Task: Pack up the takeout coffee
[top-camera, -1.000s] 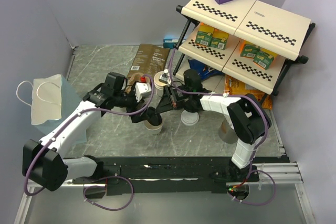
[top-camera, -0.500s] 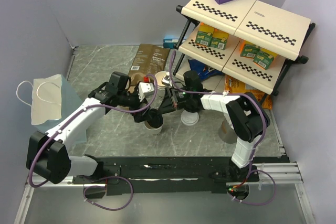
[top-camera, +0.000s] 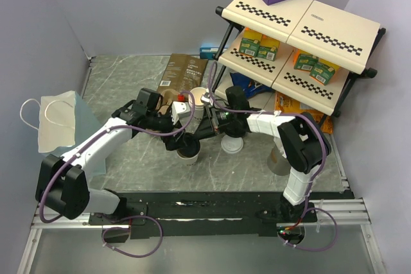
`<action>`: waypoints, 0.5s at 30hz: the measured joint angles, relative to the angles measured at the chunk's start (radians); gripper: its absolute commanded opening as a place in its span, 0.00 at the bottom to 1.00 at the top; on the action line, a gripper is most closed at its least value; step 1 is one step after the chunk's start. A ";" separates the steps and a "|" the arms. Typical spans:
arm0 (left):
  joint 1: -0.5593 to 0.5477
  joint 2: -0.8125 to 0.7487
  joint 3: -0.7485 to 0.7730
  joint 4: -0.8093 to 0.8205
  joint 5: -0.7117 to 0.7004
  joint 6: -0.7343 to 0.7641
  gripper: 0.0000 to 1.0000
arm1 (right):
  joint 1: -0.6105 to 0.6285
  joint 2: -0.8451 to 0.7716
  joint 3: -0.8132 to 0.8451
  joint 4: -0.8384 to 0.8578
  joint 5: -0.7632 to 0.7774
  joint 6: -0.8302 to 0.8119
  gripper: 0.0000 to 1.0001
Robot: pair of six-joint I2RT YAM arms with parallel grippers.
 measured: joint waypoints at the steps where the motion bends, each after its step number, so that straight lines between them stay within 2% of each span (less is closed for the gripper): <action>1: 0.000 0.003 0.000 0.002 0.002 -0.003 0.99 | -0.002 0.000 0.001 -0.003 0.001 -0.002 0.38; 15: 0.000 0.028 0.000 0.018 0.039 -0.040 1.00 | -0.014 0.014 0.024 -0.097 0.027 -0.073 0.40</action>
